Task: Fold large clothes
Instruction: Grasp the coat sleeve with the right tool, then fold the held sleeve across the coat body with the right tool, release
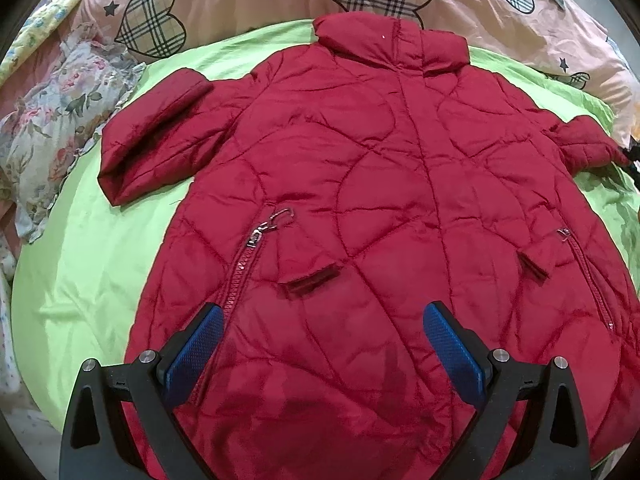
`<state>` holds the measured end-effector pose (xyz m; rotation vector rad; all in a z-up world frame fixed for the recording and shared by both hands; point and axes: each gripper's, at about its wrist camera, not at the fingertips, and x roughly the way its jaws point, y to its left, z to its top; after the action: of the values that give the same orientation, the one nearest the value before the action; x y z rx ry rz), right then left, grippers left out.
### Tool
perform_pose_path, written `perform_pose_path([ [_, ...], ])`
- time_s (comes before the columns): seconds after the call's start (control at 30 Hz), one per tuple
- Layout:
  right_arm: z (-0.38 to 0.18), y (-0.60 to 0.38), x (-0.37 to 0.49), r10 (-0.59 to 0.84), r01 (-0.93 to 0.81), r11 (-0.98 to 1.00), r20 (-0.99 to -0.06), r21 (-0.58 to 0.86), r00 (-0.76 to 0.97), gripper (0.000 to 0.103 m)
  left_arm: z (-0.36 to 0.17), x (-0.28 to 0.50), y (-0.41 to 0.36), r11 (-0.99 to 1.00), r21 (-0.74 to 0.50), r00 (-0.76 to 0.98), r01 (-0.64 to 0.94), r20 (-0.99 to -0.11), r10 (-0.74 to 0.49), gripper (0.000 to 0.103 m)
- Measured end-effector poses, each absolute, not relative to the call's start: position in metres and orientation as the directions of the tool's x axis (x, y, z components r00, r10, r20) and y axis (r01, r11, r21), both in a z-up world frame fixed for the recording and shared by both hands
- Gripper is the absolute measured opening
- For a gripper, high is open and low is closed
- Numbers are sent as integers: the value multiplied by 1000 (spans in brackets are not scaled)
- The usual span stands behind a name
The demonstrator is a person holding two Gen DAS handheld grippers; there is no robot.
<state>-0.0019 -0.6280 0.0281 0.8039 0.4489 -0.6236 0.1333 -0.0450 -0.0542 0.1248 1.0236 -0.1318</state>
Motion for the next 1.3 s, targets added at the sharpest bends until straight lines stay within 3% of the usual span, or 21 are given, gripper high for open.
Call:
perform_pose_path([
  [0.37,88,-538,66,-264,508,778,-541,371,799,9,-50,122,-26,988,8,508,152,-859,-71,101],
  [0.67,113,-397,136,14,155,949,-527,275,850,8,-49,118,-2,992,-52,494,118,-863,-104,101],
  [1.07,38,-226,224,159,-78,986,-694,147,702,8,-50,122,34,994,-96,509,59,-853,-113,101],
  [1.3,-23,-204,228,185,-93,982,-756,163,627,8,-50,150,55,992,-122,529,28,-840,-118,101],
])
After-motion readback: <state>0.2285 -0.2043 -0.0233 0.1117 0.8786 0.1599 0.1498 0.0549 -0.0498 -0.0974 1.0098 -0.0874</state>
